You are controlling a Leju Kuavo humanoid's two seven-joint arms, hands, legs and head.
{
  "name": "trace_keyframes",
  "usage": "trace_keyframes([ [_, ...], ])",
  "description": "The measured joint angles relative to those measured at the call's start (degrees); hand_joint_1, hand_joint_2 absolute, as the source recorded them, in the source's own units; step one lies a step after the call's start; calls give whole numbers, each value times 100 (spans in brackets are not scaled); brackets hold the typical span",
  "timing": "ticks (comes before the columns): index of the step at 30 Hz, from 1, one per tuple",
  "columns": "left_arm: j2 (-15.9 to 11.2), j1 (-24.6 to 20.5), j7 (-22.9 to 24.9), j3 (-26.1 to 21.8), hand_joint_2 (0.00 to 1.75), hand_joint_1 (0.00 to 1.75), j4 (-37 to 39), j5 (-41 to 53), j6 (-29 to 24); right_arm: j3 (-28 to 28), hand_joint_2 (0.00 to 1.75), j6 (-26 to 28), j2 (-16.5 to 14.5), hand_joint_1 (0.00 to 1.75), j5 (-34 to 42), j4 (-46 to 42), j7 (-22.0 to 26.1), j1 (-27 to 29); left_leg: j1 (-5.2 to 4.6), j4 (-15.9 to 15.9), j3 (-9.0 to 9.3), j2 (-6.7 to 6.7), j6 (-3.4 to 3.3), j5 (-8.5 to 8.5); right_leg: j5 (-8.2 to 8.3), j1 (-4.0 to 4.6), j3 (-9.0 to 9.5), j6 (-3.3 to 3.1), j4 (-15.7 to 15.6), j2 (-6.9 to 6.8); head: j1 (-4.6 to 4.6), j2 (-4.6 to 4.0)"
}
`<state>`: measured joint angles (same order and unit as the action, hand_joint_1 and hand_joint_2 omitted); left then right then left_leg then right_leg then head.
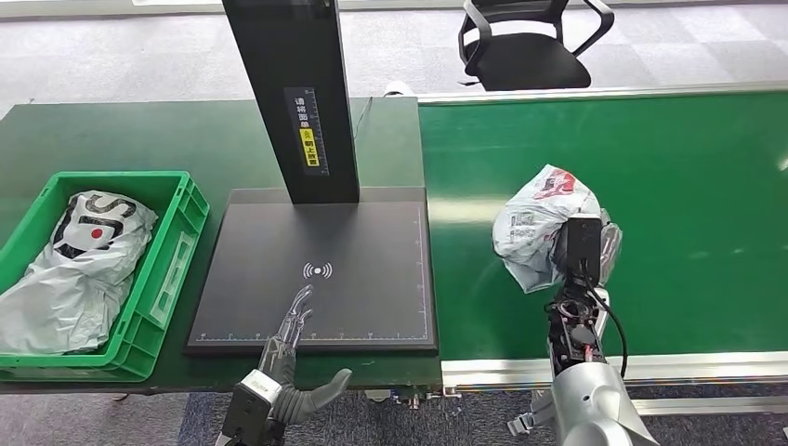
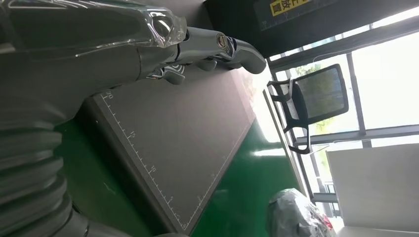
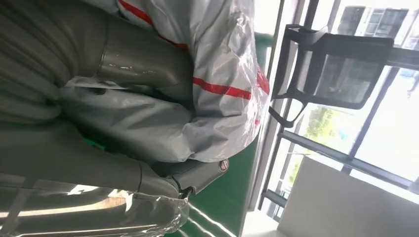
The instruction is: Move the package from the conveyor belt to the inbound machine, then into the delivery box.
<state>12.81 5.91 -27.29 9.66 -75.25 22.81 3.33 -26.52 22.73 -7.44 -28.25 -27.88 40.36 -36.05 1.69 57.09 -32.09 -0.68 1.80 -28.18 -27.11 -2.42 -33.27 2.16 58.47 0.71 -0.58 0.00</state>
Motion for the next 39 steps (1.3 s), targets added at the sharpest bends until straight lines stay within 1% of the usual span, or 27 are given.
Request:
trace_keyframes([
  [2,10,-1,5,-20,175,0,-1,11,-2,212,175,9,-68,175,386,-318,-15,147,0,0,-3,2,0,0,0,-1,0,0,0,-2,0,0],
  [3,16,-4,14,-34,175,0,-1,25,-3,409,175,38,-97,175,653,-549,-20,256,-1,0,-3,0,0,0,0,-1,-1,0,0,-1,0,0],
  [6,28,-27,50,-65,175,0,-1,68,-6,1217,175,209,-163,175,1279,-1323,-23,589,0,0,-4,-18,1,-1,1,0,-11,-1,1,8,1,0],
  [9,36,-58,56,-81,175,0,0,92,-8,1975,175,356,-216,175,1554,-2046,-23,871,1,-1,-4,-22,1,-1,1,1,-16,-1,1,13,2,0],
  [12,39,-77,56,-93,175,0,1,113,-8,2557,175,417,-249,175,1673,-2612,-23,1063,1,-2,-6,-20,1,-1,0,2,-17,-1,1,12,2,0],
  [17,41,-85,56,-99,175,0,1,112,-8,2990,175,427,-274,175,1728,-3069,-24,1217,-1,0,-12,-11,0,0,0,-1,-16,-1,0,8,-1,0],
  [21,43,-86,56,-108,175,0,2,122,-8,3301,175,414,-279,175,1925,-3534,-26,1412,-1,0,-16,-9,1,-1,0,-1,-19,-1,0,7,1,0],
  [24,44,-97,56,-109,175,0,6,145,-4,3578,175,190,-302,175,2092,-3842,-27,1531,1,-1,-17,-11,1,-1,0,1,-24,-1,1,7,1,0],
  [29,50,-165,55,-109,175,0,45,209,9,4064,175,-581,-474,175,2301,-3972,-31,1563,2,-3,-20,-17,1,0,0,3,-26,-1,3,8,1,0],
  [33,52,-211,54,-97,175,0,58,261,19,4454,175,-1249,-738,175,2424,-3529,-38,1357,2,-3,-19,-16,1,1,0,3,-26,-1,3,8,1,0],
  [35,52,-222,54,-92,175,0,58,277,19,4612,175,-1388,-844,175,2422,-3218,-42,1248,2,-2,-21,-8,0,3,0,2,-26,-1,3,4,0,0],
  [39,52,-224,55,-91,175,0,58,284,19,4782,175,-1431,-975,175,2418,-2849,-43,1149,1,-1,-25,-3,-1,4,0,2,-27,-1,2,1,1,0],
])
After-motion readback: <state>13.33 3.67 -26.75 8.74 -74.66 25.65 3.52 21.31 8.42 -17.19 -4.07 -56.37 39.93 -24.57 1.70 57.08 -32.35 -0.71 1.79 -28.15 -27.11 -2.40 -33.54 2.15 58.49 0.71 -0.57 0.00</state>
